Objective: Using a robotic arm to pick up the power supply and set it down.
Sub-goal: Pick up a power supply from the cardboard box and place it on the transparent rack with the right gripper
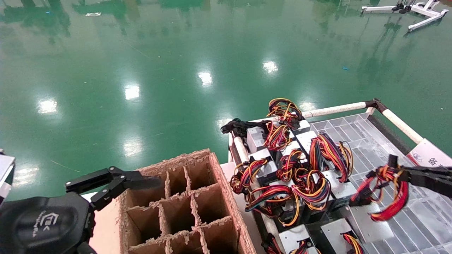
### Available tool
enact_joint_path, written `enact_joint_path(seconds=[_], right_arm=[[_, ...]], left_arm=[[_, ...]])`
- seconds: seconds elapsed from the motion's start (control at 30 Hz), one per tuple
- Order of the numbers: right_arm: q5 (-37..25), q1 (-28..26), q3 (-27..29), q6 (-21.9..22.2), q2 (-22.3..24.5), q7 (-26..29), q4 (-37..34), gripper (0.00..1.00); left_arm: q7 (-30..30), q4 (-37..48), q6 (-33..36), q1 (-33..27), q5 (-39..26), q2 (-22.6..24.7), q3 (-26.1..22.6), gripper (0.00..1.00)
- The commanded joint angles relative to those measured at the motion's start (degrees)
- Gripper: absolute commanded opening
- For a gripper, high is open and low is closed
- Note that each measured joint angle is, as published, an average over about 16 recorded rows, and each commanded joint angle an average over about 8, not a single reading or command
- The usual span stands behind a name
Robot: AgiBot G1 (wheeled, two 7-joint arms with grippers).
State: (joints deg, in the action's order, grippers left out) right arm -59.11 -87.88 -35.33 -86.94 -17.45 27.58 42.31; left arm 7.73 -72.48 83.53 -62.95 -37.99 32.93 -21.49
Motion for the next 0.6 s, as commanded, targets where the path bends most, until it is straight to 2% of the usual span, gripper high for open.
enact_joint_path(seconds=[0.03, 0.6], right_arm=[[1.63, 1.96, 0.24, 0.45, 0.76, -0.46, -0.60, 0.00], [14.33, 15.26, 0.30, 1.46, 10.18, -2.45, 1.06, 0.00]], left_arm=[[0.00, 0.00, 0.00, 0.00, 0.00, 0.00, 0.00, 1.00], [0.00, 0.00, 0.00, 0.00, 0.01, 0.00, -0.01, 1.00]])
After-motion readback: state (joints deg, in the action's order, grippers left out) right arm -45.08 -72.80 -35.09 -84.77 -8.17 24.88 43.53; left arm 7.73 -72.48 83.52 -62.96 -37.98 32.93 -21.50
